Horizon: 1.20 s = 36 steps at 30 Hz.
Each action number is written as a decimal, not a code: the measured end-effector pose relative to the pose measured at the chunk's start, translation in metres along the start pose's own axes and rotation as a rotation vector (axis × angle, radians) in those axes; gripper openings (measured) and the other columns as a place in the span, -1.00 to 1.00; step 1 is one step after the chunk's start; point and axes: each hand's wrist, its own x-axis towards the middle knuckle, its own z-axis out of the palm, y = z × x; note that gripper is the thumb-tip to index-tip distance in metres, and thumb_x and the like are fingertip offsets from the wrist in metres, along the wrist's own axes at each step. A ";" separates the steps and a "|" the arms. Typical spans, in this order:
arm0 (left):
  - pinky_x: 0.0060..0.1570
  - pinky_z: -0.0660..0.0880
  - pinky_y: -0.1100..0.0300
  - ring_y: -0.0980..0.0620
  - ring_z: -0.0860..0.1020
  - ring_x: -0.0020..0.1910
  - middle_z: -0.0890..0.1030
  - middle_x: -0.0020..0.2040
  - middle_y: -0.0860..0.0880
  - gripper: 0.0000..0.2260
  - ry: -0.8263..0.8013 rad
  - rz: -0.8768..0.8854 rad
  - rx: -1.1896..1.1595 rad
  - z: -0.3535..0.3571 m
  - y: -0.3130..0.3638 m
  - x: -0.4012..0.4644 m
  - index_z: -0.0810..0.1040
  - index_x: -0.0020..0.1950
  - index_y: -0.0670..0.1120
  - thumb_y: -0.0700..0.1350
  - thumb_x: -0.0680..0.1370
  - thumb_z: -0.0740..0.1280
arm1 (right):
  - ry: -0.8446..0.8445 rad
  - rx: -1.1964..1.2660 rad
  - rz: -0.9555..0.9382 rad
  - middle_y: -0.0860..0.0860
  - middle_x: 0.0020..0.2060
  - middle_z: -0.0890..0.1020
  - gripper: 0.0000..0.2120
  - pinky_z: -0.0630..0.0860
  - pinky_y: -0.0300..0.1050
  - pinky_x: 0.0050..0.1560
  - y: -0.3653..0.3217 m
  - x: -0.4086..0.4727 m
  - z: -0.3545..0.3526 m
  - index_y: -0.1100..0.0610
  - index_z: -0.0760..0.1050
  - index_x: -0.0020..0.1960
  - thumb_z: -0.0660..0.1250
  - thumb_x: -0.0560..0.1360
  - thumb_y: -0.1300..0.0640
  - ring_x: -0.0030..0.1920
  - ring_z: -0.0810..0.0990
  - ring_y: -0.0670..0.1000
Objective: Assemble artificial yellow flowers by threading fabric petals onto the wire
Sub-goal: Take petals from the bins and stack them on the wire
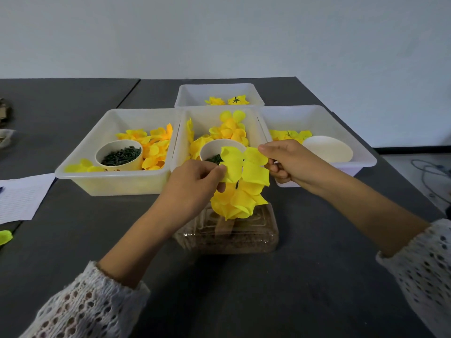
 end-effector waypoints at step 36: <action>-0.44 0.29 0.21 0.13 0.51 -0.42 0.53 -0.48 0.08 -0.63 0.048 -0.067 0.477 0.006 -0.008 -0.024 0.55 -0.38 -0.01 0.08 0.59 0.25 | 0.000 -0.401 -0.257 -0.11 -0.51 0.38 -0.62 0.28 -0.26 -0.35 0.044 -0.008 0.019 0.11 0.39 -0.38 0.23 0.61 0.12 -0.44 0.34 -0.18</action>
